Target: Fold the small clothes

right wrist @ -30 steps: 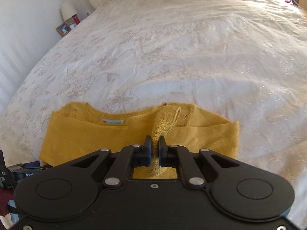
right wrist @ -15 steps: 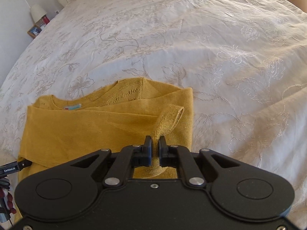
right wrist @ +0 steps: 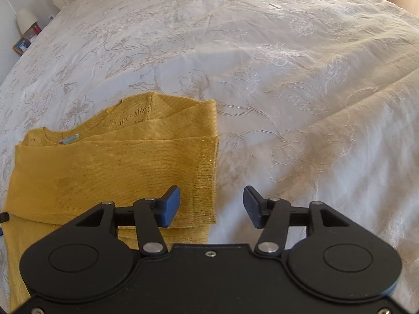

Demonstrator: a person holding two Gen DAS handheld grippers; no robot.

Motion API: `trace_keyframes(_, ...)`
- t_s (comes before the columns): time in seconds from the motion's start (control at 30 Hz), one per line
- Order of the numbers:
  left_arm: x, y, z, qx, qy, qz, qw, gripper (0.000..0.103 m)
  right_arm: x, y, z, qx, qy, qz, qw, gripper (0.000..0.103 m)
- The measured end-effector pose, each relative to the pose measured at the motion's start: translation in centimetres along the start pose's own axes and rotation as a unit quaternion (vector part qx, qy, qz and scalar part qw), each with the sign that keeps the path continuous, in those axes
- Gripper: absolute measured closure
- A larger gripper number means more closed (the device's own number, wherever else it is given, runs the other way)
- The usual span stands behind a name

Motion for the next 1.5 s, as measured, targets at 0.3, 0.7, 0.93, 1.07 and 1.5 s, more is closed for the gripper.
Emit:
trace_keyframes(0.3, 3.0, 3.6, 0.8, 0.1, -0.019, -0.064, 0.9927, 0.001, 1.0, 3.6, -0.3, 0.075, -0.037, -0.021, 0.996, 0.037)
trace_keyframes(0.7, 2.1, -12.2, -5.5, -0.158, -0.092, 0.019, 0.9829, 0.001, -0.6, 8.9, 0.5, 0.11, -0.023, -0.072, 0.991, 0.03)
trace_keyframes(0.93, -2.4, -15.5, -4.3, -0.256, -0.061, -0.003, 0.9649, 0.001, -0.2, 8.6, 1.7, 0.115, -0.013, -0.071, 0.991, 0.027)
trace_keyframes(1.07, -4.5, -9.6, -3.5, -0.241, -0.018, -0.052, 0.9689, 0.0, -0.1, 8.1, 1.8, 0.121, -0.012, -0.066, 0.99, 0.023)
trace_keyframes(1.5, -4.1, -7.0, -4.1, -0.212, -0.014, -0.044, 0.9762, 0.0, -5.9, 5.5, -0.6, 0.083, 0.01, -0.009, 0.996, 0.01)
Point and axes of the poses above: each gripper's, at about its wrist camera, not at the fingertips, and x roughly against the way its jaws point, y to its left, z to its underside, the point moved 4 cm from there along -x, roughly the way its jaws point, and after that the axes turned 8 degrees about -x, right-handed, at the moved point
